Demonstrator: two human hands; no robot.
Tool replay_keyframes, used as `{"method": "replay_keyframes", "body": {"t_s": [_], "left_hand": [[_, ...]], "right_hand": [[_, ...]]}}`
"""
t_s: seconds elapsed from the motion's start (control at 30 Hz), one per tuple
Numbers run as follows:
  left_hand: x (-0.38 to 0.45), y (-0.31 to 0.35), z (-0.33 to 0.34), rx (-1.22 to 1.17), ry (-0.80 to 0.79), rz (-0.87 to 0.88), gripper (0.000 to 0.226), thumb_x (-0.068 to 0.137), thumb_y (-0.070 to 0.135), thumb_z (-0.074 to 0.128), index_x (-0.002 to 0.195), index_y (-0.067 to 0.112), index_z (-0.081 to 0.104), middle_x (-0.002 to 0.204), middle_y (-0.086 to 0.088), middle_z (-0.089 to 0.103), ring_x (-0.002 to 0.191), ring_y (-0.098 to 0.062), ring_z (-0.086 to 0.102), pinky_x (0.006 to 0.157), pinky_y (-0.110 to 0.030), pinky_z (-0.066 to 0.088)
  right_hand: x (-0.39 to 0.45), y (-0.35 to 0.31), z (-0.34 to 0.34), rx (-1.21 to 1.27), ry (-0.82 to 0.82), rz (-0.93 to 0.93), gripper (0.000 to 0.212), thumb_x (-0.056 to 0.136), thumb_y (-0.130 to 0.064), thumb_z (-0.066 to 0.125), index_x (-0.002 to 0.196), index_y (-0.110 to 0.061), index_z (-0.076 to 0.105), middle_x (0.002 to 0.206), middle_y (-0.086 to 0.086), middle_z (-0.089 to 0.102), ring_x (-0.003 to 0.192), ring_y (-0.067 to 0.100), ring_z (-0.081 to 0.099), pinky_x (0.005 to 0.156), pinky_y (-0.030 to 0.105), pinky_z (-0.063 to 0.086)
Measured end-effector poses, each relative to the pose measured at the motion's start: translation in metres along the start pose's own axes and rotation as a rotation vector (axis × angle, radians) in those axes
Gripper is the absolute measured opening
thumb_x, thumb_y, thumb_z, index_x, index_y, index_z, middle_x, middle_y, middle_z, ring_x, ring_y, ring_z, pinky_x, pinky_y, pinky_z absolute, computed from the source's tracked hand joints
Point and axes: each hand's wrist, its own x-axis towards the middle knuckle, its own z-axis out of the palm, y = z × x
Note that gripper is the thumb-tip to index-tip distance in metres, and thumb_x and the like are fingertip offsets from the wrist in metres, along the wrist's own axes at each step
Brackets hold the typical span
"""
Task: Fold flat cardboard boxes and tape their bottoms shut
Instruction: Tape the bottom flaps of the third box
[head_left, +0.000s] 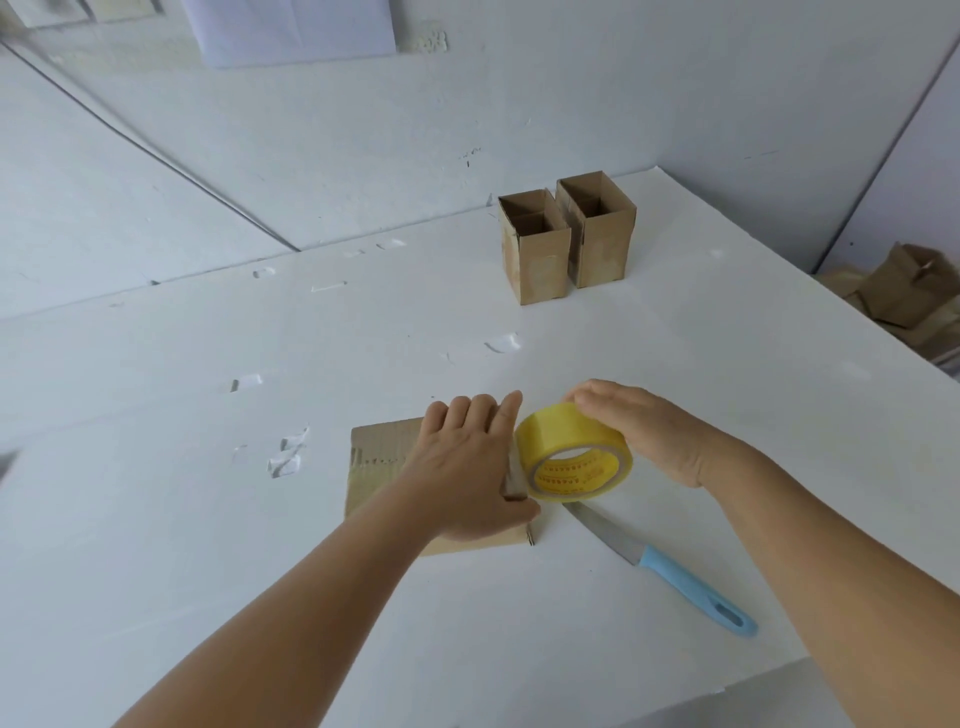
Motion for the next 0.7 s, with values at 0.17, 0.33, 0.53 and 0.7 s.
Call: {"method": "replay_keyframes", "body": {"t_s": [0.17,0.33,0.53,0.7], "left_hand": [[-0.003,0.0,0.007,0.005,0.016,-0.048,0.1,0.075,0.07,0.047,0.149,0.018,0.005,0.133,0.0,0.032,0.122,-0.023,0.028,0.106,-0.038,0.014],[-0.001,0.001,0.011,-0.036,-0.009,-0.105,0.098,0.075,0.069,0.046,0.148,0.02,0.003,0.13,0.001,0.029,0.12,-0.022,0.026,0.102,-0.036,0.01],[-0.002,0.004,0.005,-0.049,-0.066,-0.151,0.1,0.072,0.076,0.044,0.147,0.021,0.005,0.131,0.001,0.03,0.121,-0.022,0.026,0.104,-0.037,0.014],[0.021,0.0,-0.025,-0.165,-0.239,-0.257,0.097,0.069,0.086,0.016,0.142,0.023,0.029,0.136,-0.002,0.034,0.128,-0.024,0.029,0.103,-0.039,0.022]], "right_hand": [[0.005,0.007,0.003,0.14,0.0,-0.03,0.016,0.082,-0.038,0.066,0.076,-0.023,0.067,0.07,-0.006,0.061,0.066,0.008,0.057,0.068,0.026,0.043],[0.021,-0.006,-0.003,-0.292,0.02,0.028,0.021,0.073,-0.048,0.069,0.075,-0.028,0.068,0.066,-0.011,0.061,0.062,0.006,0.057,0.06,0.023,0.046],[0.026,-0.003,-0.005,-0.631,0.061,0.128,0.02,0.074,-0.053,0.068,0.076,-0.035,0.061,0.075,-0.011,0.057,0.068,0.005,0.054,0.053,0.023,0.034],[0.028,-0.013,-0.009,-0.728,0.031,0.053,0.02,0.075,-0.053,0.066,0.077,-0.034,0.06,0.081,-0.013,0.057,0.074,0.005,0.054,0.055,0.024,0.036]]}}
